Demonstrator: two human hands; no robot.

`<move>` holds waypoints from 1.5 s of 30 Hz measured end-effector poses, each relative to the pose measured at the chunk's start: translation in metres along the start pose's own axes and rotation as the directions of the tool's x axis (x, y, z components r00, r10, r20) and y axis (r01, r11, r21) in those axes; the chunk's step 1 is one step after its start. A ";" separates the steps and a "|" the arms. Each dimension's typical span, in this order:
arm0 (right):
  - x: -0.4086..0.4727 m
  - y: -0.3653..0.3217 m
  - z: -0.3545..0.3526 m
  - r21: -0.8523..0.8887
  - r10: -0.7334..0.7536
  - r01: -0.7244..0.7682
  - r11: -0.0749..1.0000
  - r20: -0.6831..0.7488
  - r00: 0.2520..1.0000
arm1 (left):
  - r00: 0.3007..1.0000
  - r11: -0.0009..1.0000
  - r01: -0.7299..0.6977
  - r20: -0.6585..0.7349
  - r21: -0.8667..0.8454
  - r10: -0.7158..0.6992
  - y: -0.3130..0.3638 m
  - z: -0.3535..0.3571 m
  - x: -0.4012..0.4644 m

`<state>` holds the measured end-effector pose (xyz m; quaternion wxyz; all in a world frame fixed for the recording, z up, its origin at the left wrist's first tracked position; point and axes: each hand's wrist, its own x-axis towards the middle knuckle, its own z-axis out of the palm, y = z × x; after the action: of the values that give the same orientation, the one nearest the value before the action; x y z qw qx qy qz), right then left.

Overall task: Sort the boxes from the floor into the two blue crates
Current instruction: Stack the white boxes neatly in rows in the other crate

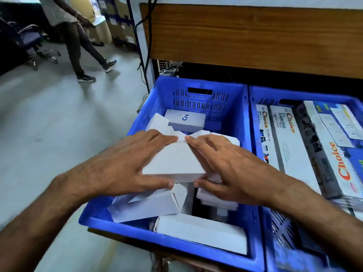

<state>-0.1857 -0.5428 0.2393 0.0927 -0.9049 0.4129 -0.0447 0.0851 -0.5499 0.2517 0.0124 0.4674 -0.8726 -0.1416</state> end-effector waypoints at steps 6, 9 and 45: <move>0.003 0.012 -0.007 -0.053 0.035 -0.043 0.998 -0.147 0.989 | 0.983 0.997 -0.078 -0.163 0.019 0.080 0.002 -0.017 0.011; 0.012 0.018 -0.010 -0.051 0.072 -0.085 0.995 -0.207 0.976 | 0.975 0.994 -0.088 -0.197 0.069 0.100 -0.004 -0.029 0.028; 0.210 0.137 0.074 -0.181 0.435 -0.418 0.890 0.069 0.898 | 0.979 0.870 0.101 0.108 0.482 -0.173 -0.126 0.037 0.261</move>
<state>-0.1379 -0.7792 0.1397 0.0489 -0.7977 0.5982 0.0590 0.0352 -0.8206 0.1546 -0.1771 0.5052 -0.8436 0.0413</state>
